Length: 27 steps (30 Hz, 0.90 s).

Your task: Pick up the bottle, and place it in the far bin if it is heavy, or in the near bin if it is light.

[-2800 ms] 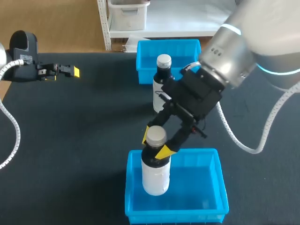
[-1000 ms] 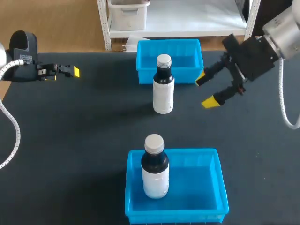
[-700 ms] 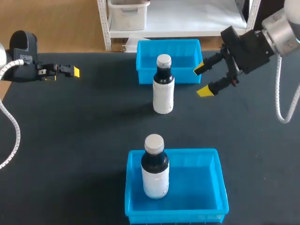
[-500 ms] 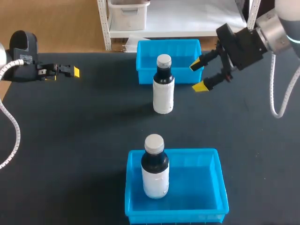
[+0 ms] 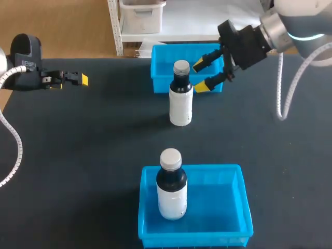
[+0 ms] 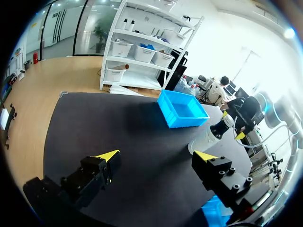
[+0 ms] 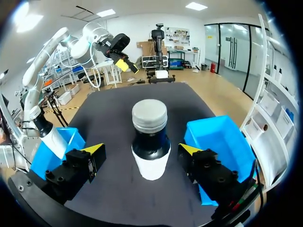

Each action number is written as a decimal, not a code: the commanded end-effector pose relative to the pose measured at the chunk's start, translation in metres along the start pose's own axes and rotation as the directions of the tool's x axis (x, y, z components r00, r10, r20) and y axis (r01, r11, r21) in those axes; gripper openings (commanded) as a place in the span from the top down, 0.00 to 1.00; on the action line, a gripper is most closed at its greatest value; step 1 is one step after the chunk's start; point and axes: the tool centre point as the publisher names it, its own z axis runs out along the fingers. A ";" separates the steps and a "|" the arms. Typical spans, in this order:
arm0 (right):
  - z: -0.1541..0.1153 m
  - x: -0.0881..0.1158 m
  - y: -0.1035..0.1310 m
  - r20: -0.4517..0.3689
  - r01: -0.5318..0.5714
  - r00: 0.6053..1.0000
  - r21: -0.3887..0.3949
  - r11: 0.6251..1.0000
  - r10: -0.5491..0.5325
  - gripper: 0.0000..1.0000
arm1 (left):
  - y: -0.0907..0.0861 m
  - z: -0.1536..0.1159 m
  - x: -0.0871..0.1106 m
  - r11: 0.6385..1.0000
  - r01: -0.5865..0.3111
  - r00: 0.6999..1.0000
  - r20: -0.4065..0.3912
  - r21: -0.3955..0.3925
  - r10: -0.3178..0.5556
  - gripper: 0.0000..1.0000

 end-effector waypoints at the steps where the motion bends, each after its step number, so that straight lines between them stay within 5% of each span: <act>1: 0.010 -0.004 -0.007 0.009 0.000 1.000 -0.015 1.000 0.000 0.00 | 0.000 0.000 0.000 1.000 0.000 1.000 0.000 0.000 0.000 0.00; 27: 0.039 -0.016 -0.006 0.040 -0.012 0.999 -0.041 0.999 0.013 0.04 | 0.000 0.000 0.000 1.000 0.000 1.000 0.000 0.000 0.000 0.00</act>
